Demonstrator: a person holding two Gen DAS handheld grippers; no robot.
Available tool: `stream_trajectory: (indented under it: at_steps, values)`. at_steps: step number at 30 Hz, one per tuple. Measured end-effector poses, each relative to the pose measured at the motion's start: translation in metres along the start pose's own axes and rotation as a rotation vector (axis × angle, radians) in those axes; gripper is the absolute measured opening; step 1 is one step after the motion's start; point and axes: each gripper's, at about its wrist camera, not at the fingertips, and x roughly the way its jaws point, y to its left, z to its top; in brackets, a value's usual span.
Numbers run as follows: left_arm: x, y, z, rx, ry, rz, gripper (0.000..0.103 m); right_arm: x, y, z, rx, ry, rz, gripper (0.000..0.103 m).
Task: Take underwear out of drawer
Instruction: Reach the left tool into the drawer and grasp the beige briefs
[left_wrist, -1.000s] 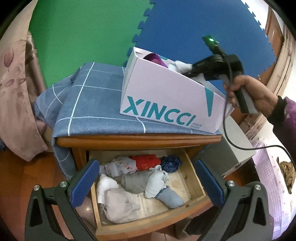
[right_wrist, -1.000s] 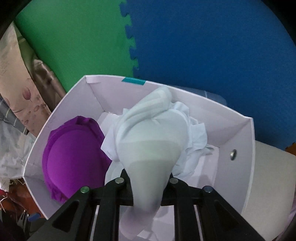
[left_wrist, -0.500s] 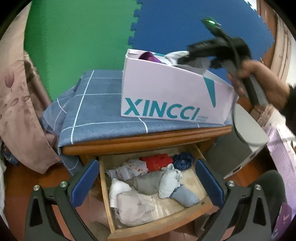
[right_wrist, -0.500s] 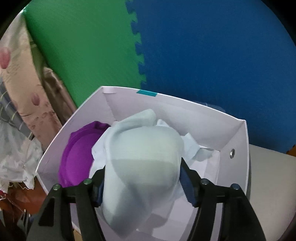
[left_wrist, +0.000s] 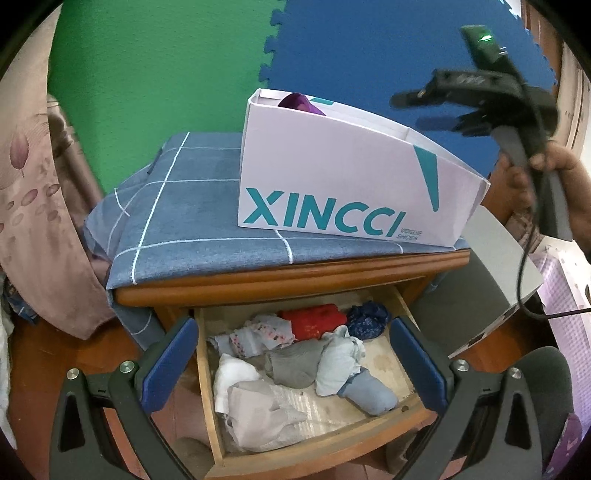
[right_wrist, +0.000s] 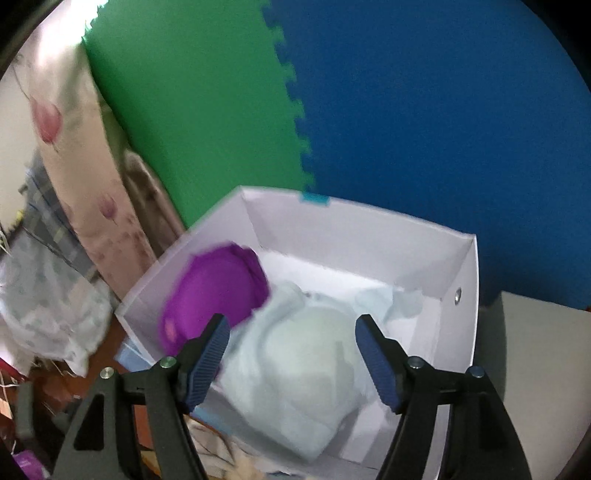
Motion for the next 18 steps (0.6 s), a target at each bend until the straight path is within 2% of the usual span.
stream_trajectory:
  at_steps: [2, 5, 6, 7, 9, 10, 13, 16, 17, 18]
  values:
    - [0.001, 0.001, 0.000, -0.003, 0.000, 0.004, 0.103, -0.025, 0.006, -0.008, -0.024, -0.084, -0.002, 0.072]
    - [-0.001, 0.003, -0.001, -0.002, -0.009, 0.007, 0.103, -0.076, 0.014, -0.043, -0.072, -0.299, -0.070, 0.072]
    - [-0.002, 0.003, -0.001, -0.001, -0.014, 0.006, 0.102, -0.096, 0.015, -0.066, -0.086, -0.412, -0.104, 0.075]
    - [-0.003, 0.003, -0.001, -0.001, -0.014, 0.004, 0.102, -0.109, 0.013, -0.084, -0.095, -0.494, -0.132, 0.083]
    - [-0.001, 0.002, -0.002, 0.003, 0.003, -0.011, 0.102, -0.132, 0.006, -0.131, -0.085, -0.655, -0.205, 0.085]
    - [0.001, 0.000, -0.003, 0.011, 0.018, -0.022, 0.102, -0.136, 0.000, -0.150, -0.071, -0.676, -0.215, 0.085]
    - [0.012, -0.012, -0.007, 0.068, 0.090, -0.040, 0.102, -0.133, -0.025, -0.187, 0.039, -0.565, -0.224, 0.085]
    - [0.030, -0.032, -0.016, 0.142, 0.197, -0.076, 0.102, -0.129, -0.060, -0.212, 0.270, -0.515, -0.167, 0.085]
    - [0.038, -0.040, -0.020, 0.175, 0.234, -0.080, 0.102, -0.131, -0.071, -0.212, 0.325, -0.498, -0.118, 0.085]
    - [0.044, -0.048, -0.023, 0.204, 0.263, -0.083, 0.102, -0.132, -0.076, -0.213, 0.330, -0.496, -0.110, 0.085]
